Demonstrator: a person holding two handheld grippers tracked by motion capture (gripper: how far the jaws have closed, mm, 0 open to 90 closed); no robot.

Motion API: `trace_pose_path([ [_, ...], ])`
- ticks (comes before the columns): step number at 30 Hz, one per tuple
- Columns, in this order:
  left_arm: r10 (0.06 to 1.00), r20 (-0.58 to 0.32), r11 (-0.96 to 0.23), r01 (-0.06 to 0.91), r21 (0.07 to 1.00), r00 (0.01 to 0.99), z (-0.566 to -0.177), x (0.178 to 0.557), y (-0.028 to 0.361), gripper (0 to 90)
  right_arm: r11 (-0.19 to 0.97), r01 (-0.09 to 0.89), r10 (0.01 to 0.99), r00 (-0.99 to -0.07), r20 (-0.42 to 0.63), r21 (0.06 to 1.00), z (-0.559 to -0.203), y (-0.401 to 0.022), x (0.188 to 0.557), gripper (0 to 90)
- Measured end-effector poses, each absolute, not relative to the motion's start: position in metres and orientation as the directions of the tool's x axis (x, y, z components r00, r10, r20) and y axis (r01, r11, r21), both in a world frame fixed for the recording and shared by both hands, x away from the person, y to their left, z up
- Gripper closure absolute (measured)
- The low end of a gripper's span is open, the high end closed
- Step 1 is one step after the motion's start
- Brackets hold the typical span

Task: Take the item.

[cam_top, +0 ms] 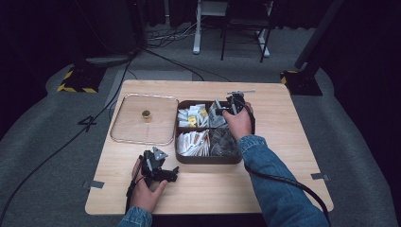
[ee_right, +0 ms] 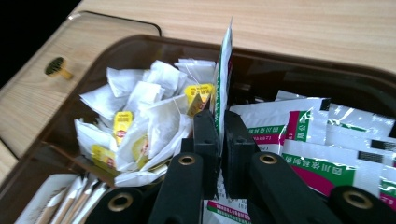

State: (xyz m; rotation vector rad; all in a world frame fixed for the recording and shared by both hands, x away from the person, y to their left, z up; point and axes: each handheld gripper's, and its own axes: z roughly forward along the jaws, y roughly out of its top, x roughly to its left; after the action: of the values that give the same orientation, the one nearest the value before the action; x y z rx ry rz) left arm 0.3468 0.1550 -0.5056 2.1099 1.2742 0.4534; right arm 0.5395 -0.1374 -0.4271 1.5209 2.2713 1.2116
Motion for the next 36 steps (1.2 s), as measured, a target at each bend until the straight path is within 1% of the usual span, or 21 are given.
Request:
trace_pose_path([
  [5,0.879,-0.025,-0.341,0.665,0.664,0.476,-0.505,0.347,0.155,0.1,0.135,0.689,0.806,-0.494,0.326,0.712,-0.411,-0.145,0.534,87.0],
  [10,0.879,-0.025,-0.342,0.666,0.663,0.477,-0.505,0.347,0.155,0.1,0.127,0.654,0.780,-0.530,0.332,0.746,-0.391,-0.151,0.525,87.0],
  [14,0.879,-0.025,-0.342,0.665,0.664,0.477,-0.505,0.347,0.155,0.1,0.123,0.639,0.765,-0.549,0.338,0.759,-0.383,-0.155,0.519,87.0],
  [16,0.879,-0.022,-0.344,0.664,0.664,0.477,-0.505,0.347,0.155,0.1,0.123,0.620,0.744,-0.574,0.342,0.775,-0.374,-0.161,0.510,87.0],
  [26,0.880,-0.026,-0.339,0.665,0.666,0.475,-0.506,0.347,0.155,0.1,0.106,0.594,0.696,-0.617,0.367,0.798,-0.364,-0.186,0.481,87.0],
  [31,0.879,-0.025,-0.342,0.665,0.664,0.476,-0.505,0.347,0.155,0.1,0.128,0.540,0.692,-0.650,0.316,0.832,-0.357,-0.202,0.458,87.0],
  [36,0.879,-0.024,-0.342,0.665,0.664,0.476,-0.505,0.347,0.155,0.1,0.121,0.527,0.682,-0.660,0.316,0.841,-0.354,-0.219,0.439,87.0],
])
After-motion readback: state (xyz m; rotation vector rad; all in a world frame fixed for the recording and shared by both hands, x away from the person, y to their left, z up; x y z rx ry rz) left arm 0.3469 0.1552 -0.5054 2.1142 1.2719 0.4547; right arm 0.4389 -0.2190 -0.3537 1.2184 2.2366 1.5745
